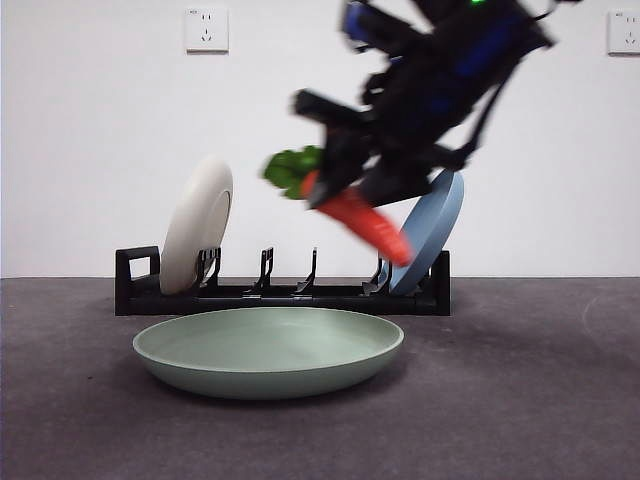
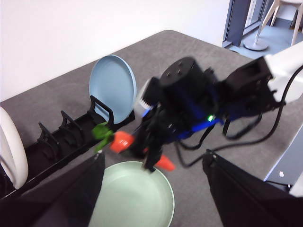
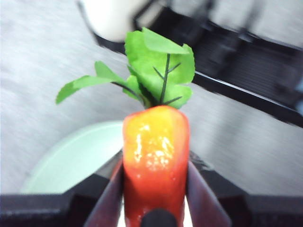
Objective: Take the green plate from the plate rack,put the plate on the table,take the carrot from the table,put the carrot in the plate
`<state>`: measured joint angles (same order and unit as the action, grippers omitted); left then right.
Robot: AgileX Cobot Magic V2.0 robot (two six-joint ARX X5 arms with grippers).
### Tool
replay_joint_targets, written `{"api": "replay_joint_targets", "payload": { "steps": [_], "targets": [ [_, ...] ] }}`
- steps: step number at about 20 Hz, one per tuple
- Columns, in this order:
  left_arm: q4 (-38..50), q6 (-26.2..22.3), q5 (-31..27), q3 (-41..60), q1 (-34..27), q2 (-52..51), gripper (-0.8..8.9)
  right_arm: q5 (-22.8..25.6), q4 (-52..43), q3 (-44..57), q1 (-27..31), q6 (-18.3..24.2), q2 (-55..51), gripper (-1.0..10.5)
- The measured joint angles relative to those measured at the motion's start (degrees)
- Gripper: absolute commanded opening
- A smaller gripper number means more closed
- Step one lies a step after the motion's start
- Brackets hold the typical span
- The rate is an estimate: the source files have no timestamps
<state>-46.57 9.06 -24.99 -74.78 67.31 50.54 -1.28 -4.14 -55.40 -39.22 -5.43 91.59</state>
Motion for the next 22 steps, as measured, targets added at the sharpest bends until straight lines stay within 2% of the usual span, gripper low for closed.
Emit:
{"api": "replay_joint_targets", "payload": {
  "steps": [4,10,11,12,14,15,18,22],
  "targets": [
    [-0.5,0.0,0.1,0.0,0.0,0.0,3.54,1.3,-6.2,0.0,-5.0,-1.7,7.6,-0.2],
    [-2.1,0.0,0.1,0.0,0.0,0.0,3.54,1.5,-7.7,0.0,-5.4,-2.7,14.9,-0.2],
    [-2.1,0.0,0.1,0.0,0.0,0.0,3.54,1.3,-7.7,0.0,-5.4,-2.7,15.0,0.1],
    [-2.1,0.0,0.1,0.0,0.0,0.0,3.54,1.3,-7.7,-0.1,-5.4,-2.7,15.0,1.1],
    [-2.2,0.0,0.1,0.0,0.0,0.0,3.54,1.3,-7.4,-0.1,-5.4,-2.8,15.0,4.2],
    [-2.2,0.0,0.1,0.0,0.0,0.0,3.54,1.3,-6.8,-0.2,-5.4,-2.7,15.0,4.8],
    [-2.3,0.5,0.1,0.0,0.0,0.0,3.54,1.3,-3.0,-0.3,-5.4,-2.7,15.1,4.7],
    [-3.9,0.9,0.1,0.0,0.0,0.0,3.54,1.3,-4.2,-0.4,-5.4,-2.8,15.1,4.8]
  ]
}}
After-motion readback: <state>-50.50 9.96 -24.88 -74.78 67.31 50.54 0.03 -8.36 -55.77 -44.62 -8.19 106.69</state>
